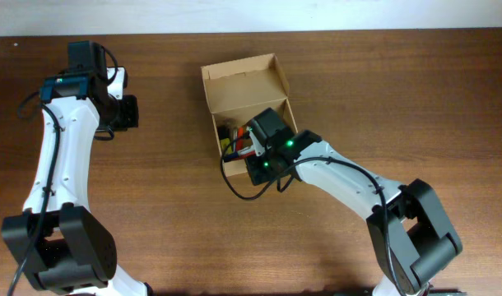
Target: Pack container
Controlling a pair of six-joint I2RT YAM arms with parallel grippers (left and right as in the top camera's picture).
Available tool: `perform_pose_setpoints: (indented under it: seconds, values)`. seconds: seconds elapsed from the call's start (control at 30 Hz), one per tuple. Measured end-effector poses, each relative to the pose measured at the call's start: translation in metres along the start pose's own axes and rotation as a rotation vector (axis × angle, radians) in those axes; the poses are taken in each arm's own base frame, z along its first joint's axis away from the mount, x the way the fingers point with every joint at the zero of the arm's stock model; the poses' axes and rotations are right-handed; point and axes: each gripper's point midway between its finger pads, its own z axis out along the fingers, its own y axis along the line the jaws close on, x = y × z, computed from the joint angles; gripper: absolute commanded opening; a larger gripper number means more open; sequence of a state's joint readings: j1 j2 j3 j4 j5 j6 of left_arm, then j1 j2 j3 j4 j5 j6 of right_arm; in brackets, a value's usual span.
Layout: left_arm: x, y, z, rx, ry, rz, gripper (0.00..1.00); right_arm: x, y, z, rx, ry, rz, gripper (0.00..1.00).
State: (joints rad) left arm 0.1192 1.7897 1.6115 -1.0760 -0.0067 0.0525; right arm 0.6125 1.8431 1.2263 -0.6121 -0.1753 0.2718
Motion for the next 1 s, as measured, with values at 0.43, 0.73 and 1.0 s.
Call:
perform_pose_setpoints:
  seconds: [0.43, 0.73, 1.0]
  values:
    - [-0.003, 0.000, 0.000, 0.000, -0.011, 0.000, 0.02, 0.013, 0.034, -0.012, -0.015, 0.079, -0.158, 0.04]
    - [-0.001, -0.001, 0.000, 0.007, -0.003, 0.000, 0.02, -0.046, 0.057, -0.022, -0.077, -0.146, -0.170, 0.04]
    - [-0.001, -0.001, 0.000, 0.008, -0.004, 0.000, 0.02, -0.042, 0.058, -0.023, -0.083, -0.123, -0.164, 0.04]
